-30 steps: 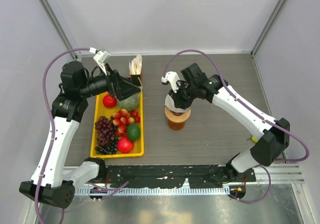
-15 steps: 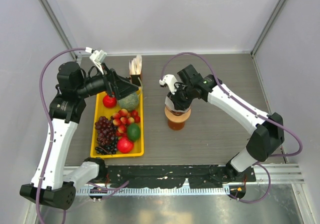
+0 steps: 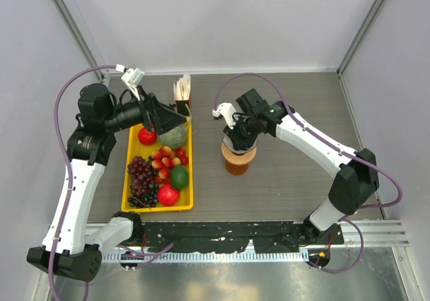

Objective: Place the coffee filter in the dripper

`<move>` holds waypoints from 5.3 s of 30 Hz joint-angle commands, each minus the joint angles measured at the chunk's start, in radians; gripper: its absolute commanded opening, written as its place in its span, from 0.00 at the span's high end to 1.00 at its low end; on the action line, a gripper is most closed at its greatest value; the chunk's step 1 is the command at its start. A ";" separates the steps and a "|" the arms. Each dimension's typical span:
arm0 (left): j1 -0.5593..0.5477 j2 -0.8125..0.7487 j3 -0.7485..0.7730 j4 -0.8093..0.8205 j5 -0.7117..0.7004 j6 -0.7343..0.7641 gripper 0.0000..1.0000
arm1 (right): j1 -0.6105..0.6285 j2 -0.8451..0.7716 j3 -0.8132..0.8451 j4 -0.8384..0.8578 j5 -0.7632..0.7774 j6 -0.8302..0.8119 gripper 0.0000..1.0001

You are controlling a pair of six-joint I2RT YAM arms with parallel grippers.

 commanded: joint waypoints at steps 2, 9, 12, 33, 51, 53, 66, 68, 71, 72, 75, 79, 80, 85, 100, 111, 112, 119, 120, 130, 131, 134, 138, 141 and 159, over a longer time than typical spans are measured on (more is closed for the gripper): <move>0.006 -0.021 -0.006 0.016 -0.006 -0.005 0.15 | 0.005 0.018 -0.006 0.011 -0.008 -0.005 0.75; 0.007 -0.026 -0.012 0.010 -0.003 -0.002 0.15 | 0.003 0.021 0.009 -0.003 -0.034 0.003 0.75; 0.007 -0.027 -0.015 0.015 -0.003 -0.002 0.15 | 0.005 0.012 0.028 -0.009 -0.039 0.010 0.74; 0.007 -0.004 -0.021 0.056 0.002 -0.036 0.16 | 0.026 -0.055 0.061 -0.029 0.021 0.001 0.71; 0.006 0.020 -0.023 0.082 0.016 -0.053 0.17 | 0.028 -0.092 0.133 -0.065 0.017 -0.014 0.68; 0.006 0.023 -0.023 0.082 0.016 -0.051 0.17 | 0.028 -0.103 0.153 -0.071 0.009 -0.011 0.68; 0.006 0.036 -0.027 0.100 0.024 -0.059 0.18 | -0.023 -0.135 0.264 -0.111 0.017 -0.031 0.67; 0.007 0.034 -0.031 0.104 0.022 -0.062 0.18 | -0.040 -0.135 0.268 -0.111 0.018 -0.039 0.67; 0.006 0.035 -0.035 0.110 0.024 -0.066 0.18 | -0.076 -0.106 0.302 -0.114 0.023 -0.054 0.67; 0.006 0.036 -0.037 0.110 0.024 -0.068 0.18 | -0.084 -0.098 0.310 -0.118 0.021 -0.057 0.67; 0.006 0.035 -0.038 0.111 0.025 -0.066 0.18 | -0.110 -0.069 0.333 -0.123 0.021 -0.066 0.67; 0.006 0.034 -0.040 0.113 0.024 -0.066 0.18 | -0.110 -0.057 0.327 -0.123 0.009 -0.063 0.67; 0.006 0.032 -0.040 0.113 0.024 -0.066 0.18 | -0.112 -0.055 0.319 -0.121 0.001 -0.057 0.67; 0.006 0.029 -0.043 0.113 0.025 -0.063 0.18 | -0.112 -0.055 0.292 -0.109 -0.009 -0.051 0.67; 0.006 0.031 -0.047 0.104 0.024 -0.050 0.18 | -0.110 -0.051 0.218 -0.066 -0.009 -0.049 0.77; 0.006 0.034 -0.047 0.104 0.022 -0.046 0.18 | -0.110 -0.062 0.203 -0.065 -0.022 -0.063 0.86; 0.004 0.034 -0.046 0.104 0.024 -0.046 0.18 | -0.110 -0.063 0.199 -0.065 -0.025 -0.065 0.87; 0.006 0.032 -0.050 0.104 0.024 -0.048 0.18 | -0.103 -0.083 0.178 -0.061 -0.023 -0.074 0.87; 0.004 0.034 -0.052 0.104 0.024 -0.048 0.18 | -0.100 -0.083 0.178 -0.060 -0.023 -0.074 0.83; 0.004 0.020 -0.047 0.062 0.008 -0.007 0.01 | -0.101 -0.085 0.261 -0.072 -0.019 -0.046 0.61; 0.006 0.022 -0.046 0.056 0.005 0.003 0.01 | -0.101 -0.089 0.270 -0.072 -0.019 -0.040 0.58; 0.006 0.017 -0.046 0.045 0.001 0.018 0.01 | -0.101 -0.094 0.291 -0.078 -0.022 -0.029 0.51; 0.006 0.017 -0.041 0.021 -0.007 0.045 0.01 | -0.101 -0.103 0.330 -0.091 -0.023 -0.003 0.30; 0.006 0.019 -0.026 -0.014 -0.030 0.076 0.01 | -0.103 -0.109 0.366 -0.098 -0.017 0.007 0.18; 0.013 0.345 0.508 -0.787 -0.487 0.509 0.01 | -0.493 -0.434 0.140 0.153 -0.135 0.267 0.04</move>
